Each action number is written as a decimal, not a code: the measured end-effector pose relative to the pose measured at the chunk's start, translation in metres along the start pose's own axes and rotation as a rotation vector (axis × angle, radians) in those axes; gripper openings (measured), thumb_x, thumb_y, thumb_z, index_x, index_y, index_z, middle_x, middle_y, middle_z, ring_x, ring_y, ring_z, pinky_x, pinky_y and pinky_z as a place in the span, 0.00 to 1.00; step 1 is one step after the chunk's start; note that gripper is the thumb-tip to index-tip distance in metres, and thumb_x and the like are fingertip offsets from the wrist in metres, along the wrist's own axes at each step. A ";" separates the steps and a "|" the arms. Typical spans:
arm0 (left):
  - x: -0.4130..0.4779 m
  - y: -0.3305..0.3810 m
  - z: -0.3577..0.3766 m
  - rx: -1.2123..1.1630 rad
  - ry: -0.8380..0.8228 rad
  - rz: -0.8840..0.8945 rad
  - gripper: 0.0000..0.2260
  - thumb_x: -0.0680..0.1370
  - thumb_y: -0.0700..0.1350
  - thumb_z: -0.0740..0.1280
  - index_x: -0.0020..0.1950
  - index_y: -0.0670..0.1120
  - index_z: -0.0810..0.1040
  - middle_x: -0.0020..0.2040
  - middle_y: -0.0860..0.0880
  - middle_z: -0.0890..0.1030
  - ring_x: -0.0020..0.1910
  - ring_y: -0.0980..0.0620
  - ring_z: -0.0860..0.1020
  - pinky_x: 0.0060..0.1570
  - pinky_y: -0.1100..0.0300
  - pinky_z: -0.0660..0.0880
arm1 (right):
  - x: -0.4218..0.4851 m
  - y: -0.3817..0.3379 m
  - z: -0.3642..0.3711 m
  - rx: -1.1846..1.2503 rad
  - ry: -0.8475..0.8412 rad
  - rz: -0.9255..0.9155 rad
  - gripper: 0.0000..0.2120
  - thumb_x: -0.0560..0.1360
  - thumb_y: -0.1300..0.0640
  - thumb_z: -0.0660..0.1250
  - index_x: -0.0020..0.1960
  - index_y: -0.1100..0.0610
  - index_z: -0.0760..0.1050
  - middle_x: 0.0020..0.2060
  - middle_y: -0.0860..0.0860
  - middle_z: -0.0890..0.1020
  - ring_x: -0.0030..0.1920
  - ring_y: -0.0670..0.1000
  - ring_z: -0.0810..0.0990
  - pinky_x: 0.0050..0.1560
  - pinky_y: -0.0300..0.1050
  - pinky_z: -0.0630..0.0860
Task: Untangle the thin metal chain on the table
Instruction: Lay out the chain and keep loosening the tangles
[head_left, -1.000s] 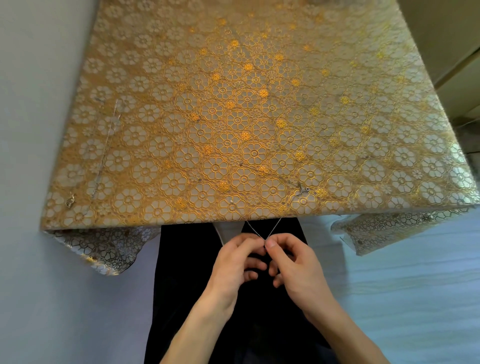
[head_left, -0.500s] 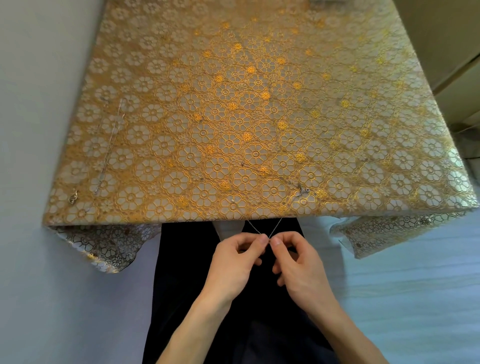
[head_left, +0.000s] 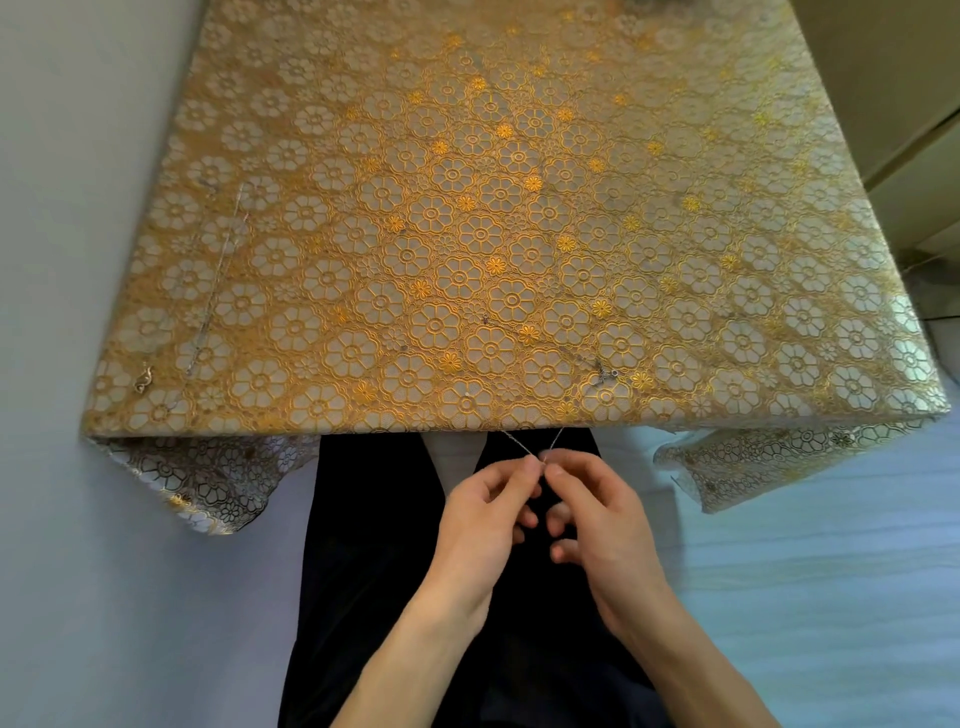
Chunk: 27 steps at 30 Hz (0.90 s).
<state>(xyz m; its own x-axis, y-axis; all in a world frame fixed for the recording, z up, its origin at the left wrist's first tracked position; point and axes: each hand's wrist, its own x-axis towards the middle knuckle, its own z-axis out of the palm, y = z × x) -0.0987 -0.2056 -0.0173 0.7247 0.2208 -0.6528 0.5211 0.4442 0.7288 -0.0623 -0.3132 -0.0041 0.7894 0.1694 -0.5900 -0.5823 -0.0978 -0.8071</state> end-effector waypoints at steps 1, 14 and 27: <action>0.000 0.001 -0.001 0.037 0.019 0.019 0.08 0.79 0.51 0.69 0.46 0.51 0.86 0.37 0.55 0.81 0.35 0.57 0.75 0.41 0.59 0.73 | -0.001 0.000 -0.002 -0.023 -0.001 -0.029 0.05 0.79 0.56 0.68 0.54 0.51 0.82 0.37 0.48 0.82 0.31 0.45 0.74 0.28 0.40 0.71; -0.003 -0.001 -0.006 0.135 0.071 0.088 0.08 0.80 0.51 0.68 0.48 0.50 0.85 0.36 0.56 0.82 0.34 0.61 0.76 0.36 0.67 0.74 | 0.004 0.004 -0.007 -0.275 0.019 -0.206 0.05 0.77 0.53 0.72 0.44 0.46 0.84 0.39 0.49 0.85 0.32 0.46 0.78 0.31 0.43 0.75; 0.001 0.004 -0.004 -0.402 -0.123 -0.154 0.07 0.76 0.48 0.68 0.44 0.45 0.80 0.37 0.50 0.77 0.32 0.54 0.73 0.37 0.58 0.67 | 0.003 -0.003 0.003 0.165 -0.024 0.128 0.09 0.83 0.57 0.62 0.47 0.60 0.75 0.31 0.52 0.76 0.27 0.44 0.72 0.25 0.36 0.68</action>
<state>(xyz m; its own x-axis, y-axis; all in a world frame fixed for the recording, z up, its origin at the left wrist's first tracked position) -0.0973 -0.2000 -0.0161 0.7133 0.0310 -0.7002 0.4283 0.7716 0.4704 -0.0586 -0.3097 -0.0032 0.7032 0.1894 -0.6853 -0.7030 0.0412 -0.7100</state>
